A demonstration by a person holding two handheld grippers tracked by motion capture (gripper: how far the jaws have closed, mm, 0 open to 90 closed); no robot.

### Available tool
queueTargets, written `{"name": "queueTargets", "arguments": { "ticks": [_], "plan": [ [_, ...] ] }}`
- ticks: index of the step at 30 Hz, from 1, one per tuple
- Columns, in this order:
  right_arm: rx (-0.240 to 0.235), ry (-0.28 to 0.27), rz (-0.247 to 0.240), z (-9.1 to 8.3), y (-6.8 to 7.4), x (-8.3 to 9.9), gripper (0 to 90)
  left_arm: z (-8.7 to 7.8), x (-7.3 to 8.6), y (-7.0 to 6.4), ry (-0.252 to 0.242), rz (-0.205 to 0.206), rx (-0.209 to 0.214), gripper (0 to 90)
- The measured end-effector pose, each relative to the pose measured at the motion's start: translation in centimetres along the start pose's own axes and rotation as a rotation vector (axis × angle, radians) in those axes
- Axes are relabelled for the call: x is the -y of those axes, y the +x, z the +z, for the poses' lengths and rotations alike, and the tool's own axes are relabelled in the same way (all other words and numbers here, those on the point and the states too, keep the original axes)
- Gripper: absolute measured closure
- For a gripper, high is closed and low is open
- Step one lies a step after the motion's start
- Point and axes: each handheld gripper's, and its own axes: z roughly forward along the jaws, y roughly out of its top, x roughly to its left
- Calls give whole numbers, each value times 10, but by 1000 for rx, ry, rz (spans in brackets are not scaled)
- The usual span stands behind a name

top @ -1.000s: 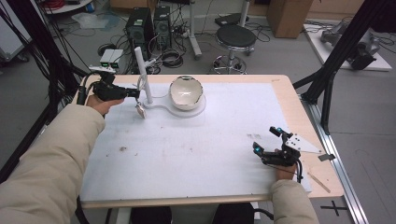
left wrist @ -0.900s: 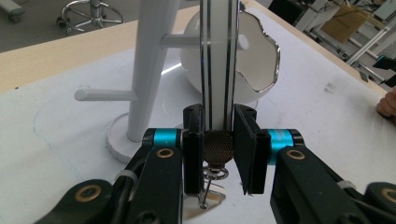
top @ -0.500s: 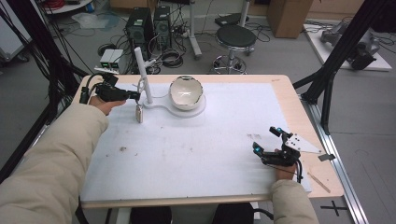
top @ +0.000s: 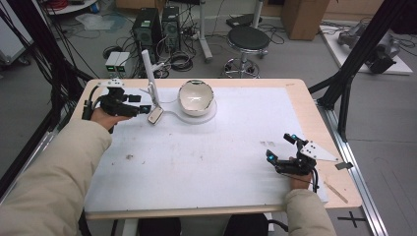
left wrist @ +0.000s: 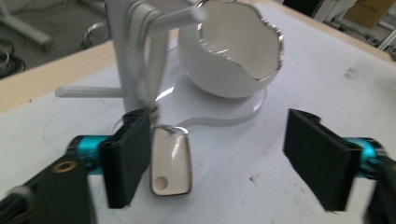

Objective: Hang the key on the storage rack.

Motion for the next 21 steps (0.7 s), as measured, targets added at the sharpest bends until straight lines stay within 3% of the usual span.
{"name": "queueTargets", "arguments": {
  "ticks": [2,4,5,10,12,21],
  "plan": [
    [-3,4,9,0,0,0,23,-9,8,-9,-39,25,5,167],
    [-2,1,11,0,-1,0,24,-16,16,-17,-107,20,53,81],
    [-4,3,9,0,-1,0,24,-21,20,-24,-127,42,52,61],
    [0,5,5,0,-1,0,23,-41,36,-48,-202,84,14,53],
    [-2,3,1,0,-1,0,24,-48,43,-53,-224,77,3,17],
    [-3,1,0,0,0,0,23,-66,90,-74,-268,85,-77,17]
  ]
}}
